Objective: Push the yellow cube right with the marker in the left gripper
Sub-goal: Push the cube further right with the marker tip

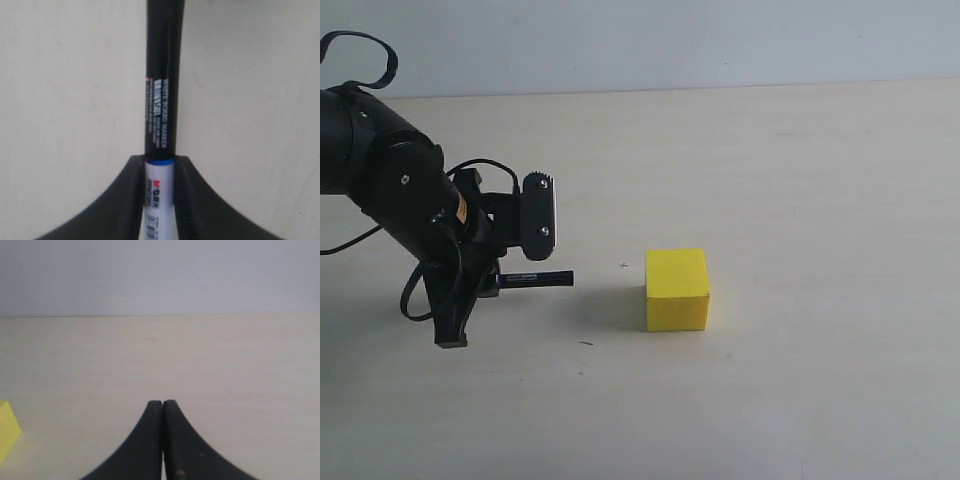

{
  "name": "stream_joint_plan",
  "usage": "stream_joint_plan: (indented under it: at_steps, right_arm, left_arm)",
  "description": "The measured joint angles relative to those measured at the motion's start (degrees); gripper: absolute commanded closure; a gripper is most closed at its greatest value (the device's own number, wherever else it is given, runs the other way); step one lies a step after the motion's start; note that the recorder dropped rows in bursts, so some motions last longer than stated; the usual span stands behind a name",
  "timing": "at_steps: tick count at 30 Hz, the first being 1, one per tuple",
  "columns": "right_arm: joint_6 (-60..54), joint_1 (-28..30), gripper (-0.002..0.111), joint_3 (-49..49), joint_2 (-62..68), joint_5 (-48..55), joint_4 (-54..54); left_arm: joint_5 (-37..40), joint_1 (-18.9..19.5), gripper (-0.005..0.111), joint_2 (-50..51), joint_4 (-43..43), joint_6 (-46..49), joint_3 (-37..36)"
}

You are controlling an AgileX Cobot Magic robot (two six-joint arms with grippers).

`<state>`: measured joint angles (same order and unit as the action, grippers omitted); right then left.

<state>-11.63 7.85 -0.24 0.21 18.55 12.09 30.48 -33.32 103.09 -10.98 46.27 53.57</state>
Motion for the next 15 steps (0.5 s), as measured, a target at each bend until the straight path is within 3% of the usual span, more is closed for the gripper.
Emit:
stream_joint_plan:
  at_steps: [5, 10, 13, 15]
  right_arm:
    - [0.0, 0.0, 0.108, 0.0, 0.0, 0.0, 0.0]
    - [0.0, 0.0, 0.108, 0.0, 0.0, 0.0, 0.0]
    - [0.0, 0.0, 0.108, 0.0, 0.0, 0.0, 0.0]
    - [0.0, 0.0, 0.108, 0.0, 0.0, 0.0, 0.0]
  left_arm:
    - [-1.19, -2.73, 0.107, 0.0, 0.24, 1.52, 0.0]
    - [-3.6, -10.05, 0.107, 1.97, 0.41, -1.25, 4.63]
    - [0.32, -13.77, 0.107, 4.2, 0.41, -2.49, 10.04]
    - [3.75, -14.31, 0.107, 4.93, 0.41, -3.94, 11.98]
